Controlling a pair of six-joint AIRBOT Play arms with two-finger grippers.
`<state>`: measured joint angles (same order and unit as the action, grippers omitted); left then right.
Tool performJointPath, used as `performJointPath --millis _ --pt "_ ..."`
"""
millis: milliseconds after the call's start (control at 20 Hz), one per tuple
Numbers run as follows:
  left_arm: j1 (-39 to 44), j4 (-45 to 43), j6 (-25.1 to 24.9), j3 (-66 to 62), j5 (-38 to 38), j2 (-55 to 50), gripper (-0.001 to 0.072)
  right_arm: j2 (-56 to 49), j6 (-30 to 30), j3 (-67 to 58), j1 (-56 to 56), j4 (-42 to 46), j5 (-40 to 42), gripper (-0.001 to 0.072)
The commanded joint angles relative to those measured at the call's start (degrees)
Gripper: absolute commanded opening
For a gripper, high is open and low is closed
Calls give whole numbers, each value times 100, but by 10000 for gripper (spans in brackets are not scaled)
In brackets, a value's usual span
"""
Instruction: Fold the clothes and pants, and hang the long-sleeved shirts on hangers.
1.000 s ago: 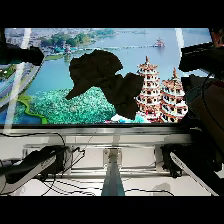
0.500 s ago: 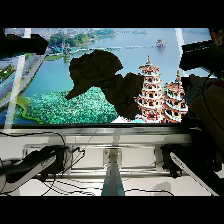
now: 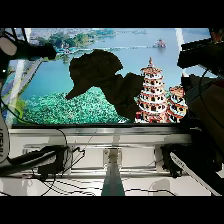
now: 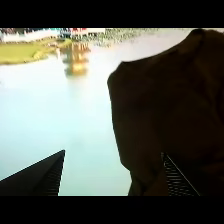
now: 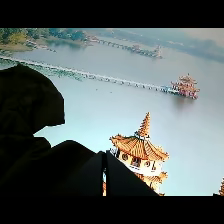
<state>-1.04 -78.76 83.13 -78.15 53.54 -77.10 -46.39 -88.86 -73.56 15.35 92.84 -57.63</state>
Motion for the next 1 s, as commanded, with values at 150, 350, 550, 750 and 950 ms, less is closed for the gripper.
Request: performJointPath --millis 150,350,550,750,950 --pt "319 72 341 0 404 -1047 690 -195 4 -7 0 39 2 13" --pt "175 247 627 -2 -509 -1399 689 -254 4 -7 0 42 24 12" --pt "-308 1572 437 -9 -927 -1902 686 -334 4 -7 0 42 22 12" --pt "-664 2903 -778 -164 -1005 -2481 686 -402 4 -7 0 42 2 13" --pt "-570 2940 -1038 -785 -1005 -3106 615 -474 7 -7 0 63 -2 12"
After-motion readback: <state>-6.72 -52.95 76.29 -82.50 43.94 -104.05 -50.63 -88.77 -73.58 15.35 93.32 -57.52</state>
